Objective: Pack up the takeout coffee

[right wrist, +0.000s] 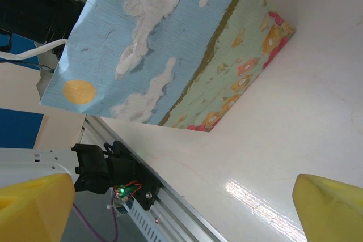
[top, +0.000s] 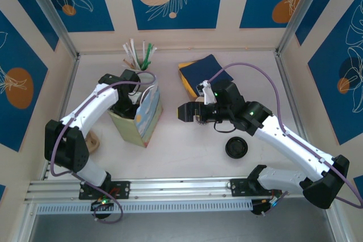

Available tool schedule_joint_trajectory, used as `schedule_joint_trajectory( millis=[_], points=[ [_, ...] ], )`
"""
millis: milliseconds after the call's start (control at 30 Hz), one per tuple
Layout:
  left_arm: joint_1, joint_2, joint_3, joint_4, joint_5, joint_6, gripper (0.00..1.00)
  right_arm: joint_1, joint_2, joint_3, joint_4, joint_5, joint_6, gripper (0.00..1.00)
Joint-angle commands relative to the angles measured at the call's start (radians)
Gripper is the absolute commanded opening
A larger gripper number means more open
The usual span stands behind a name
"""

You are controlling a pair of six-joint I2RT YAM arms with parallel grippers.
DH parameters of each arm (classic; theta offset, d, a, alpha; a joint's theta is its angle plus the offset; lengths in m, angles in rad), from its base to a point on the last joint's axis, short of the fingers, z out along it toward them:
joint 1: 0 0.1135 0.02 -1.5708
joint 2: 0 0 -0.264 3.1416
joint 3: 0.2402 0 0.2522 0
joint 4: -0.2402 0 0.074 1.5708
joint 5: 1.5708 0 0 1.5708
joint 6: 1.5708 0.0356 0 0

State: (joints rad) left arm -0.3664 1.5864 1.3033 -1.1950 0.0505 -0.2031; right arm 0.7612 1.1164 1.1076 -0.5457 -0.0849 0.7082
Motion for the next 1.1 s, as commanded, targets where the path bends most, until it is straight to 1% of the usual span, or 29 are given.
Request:
schedule_joint_trajectory(
  millis=[0,767,1067],
  points=[
    [0.027,0.114,-0.088,0.081,-0.034,-0.005,0.48,0.007,0.003,-0.006,-0.004,0.000,-0.003,0.99],
    [0.024,0.114,-0.053,0.057,-0.042,-0.009,0.48,0.001,0.026,0.003,0.007,-0.006,-0.004,0.99],
    [0.024,0.088,-0.045,0.044,-0.039,-0.010,0.48,0.003,0.032,0.001,0.013,-0.015,0.004,0.99]
  ],
)
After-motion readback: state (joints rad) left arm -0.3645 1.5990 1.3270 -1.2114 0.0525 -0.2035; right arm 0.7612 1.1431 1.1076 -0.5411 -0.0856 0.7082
